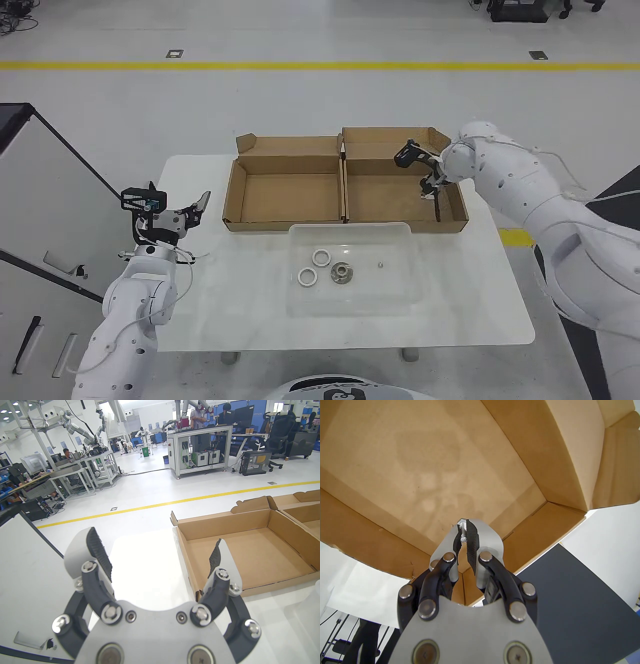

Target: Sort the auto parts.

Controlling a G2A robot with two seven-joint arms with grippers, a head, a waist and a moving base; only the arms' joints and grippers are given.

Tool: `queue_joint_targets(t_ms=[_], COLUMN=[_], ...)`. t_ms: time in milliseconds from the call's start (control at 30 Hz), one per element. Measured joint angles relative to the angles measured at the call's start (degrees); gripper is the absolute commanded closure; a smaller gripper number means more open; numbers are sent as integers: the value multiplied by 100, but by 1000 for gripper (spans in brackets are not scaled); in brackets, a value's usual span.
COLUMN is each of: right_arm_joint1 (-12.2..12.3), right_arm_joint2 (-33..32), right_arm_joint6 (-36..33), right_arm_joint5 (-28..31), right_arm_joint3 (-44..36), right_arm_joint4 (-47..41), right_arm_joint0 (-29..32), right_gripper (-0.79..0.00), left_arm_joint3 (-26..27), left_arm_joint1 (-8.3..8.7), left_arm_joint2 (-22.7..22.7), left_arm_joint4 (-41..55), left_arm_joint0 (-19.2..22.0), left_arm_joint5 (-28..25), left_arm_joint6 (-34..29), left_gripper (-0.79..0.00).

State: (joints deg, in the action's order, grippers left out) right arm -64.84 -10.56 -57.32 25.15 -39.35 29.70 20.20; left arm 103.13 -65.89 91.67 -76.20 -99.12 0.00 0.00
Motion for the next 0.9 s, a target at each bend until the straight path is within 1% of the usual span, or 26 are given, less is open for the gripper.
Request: queue_joint_targets(t_ms=[467, 500, 533, 633, 700, 733, 767, 900], right_arm_joint1=[-331, -356, -374, -432, -470, -485, -500, -563], right_arm_joint2=[-149, -164, -174, -204, -221, -229, -237, -273], right_arm_joint6=[335, 346, 355, 370, 364, 360, 358, 355], right_arm_joint5=[272, 299, 320, 359, 387, 398, 408, 443], right_arm_joint3=[741, 788, 823, 933, 1000, 1027, 1054, 1167], right_arm_joint4=[56, 51, 50, 71, 86, 94, 103, 154], right_arm_joint0=[154, 165, 172, 185, 198, 200, 201, 207], right_gripper=[0, -15, -55, -129, -142, -163, -206, -243], left_arm_joint3=[0, 0, 0, 0, 0, 0, 0, 0], left_arm_joint1=[0, 0, 0, 0, 0, 0, 0, 0], left_arm_joint2=[0, 0, 0, 0, 0, 0, 0, 0], left_arm_joint4=[0, 0, 0, 0, 0, 0, 0, 0], left_arm_joint0=[0, 0, 0, 0, 0, 0, 0, 0], left_arm_joint5=[0, 0, 0, 0, 0, 0, 0, 0], left_arm_joint6=[0, 0, 0, 0, 0, 0, 0, 0], left_gripper=[-785, -785, -785, -785, -785, -785, -785, -785])
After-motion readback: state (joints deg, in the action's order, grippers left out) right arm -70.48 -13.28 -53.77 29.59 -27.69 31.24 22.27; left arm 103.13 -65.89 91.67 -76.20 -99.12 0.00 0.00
